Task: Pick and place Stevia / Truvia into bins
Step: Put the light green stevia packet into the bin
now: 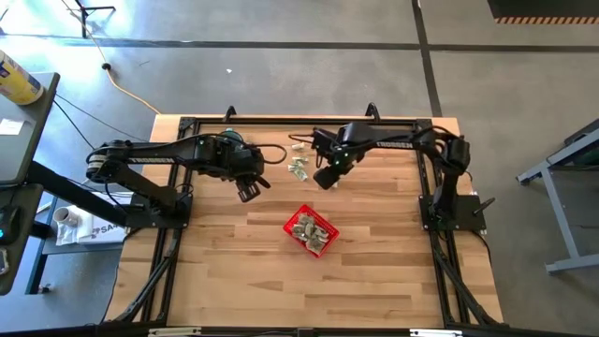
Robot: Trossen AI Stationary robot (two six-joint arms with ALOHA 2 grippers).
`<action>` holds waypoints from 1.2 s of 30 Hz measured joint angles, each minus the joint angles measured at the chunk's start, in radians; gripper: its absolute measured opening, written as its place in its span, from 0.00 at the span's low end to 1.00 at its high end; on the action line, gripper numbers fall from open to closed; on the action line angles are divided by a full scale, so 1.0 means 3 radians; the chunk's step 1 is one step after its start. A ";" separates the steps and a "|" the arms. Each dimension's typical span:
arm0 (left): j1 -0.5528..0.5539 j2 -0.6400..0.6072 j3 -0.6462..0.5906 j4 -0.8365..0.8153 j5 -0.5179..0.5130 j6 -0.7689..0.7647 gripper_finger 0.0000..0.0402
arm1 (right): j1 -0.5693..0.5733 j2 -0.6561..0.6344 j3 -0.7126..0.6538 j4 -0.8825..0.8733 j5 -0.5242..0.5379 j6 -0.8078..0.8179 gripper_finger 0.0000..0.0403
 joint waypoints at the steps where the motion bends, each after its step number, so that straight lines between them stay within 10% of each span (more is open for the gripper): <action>1: 0.0000 0.0000 0.0000 0.0012 0.0000 0.0000 0.51 | 0.0019 0.0003 0.0000 -0.0016 0.0082 -0.0003 0.37; 13: 0.0000 -0.0001 0.0000 0.0023 -0.0003 -0.0013 0.51 | 0.0025 0.0092 -0.0137 0.0076 0.0420 -0.0244 0.61; 36: 0.0000 0.0000 0.0000 0.0002 -0.0008 -0.0107 0.51 | -0.0239 0.0311 -0.0328 0.0523 0.0043 -0.1467 0.26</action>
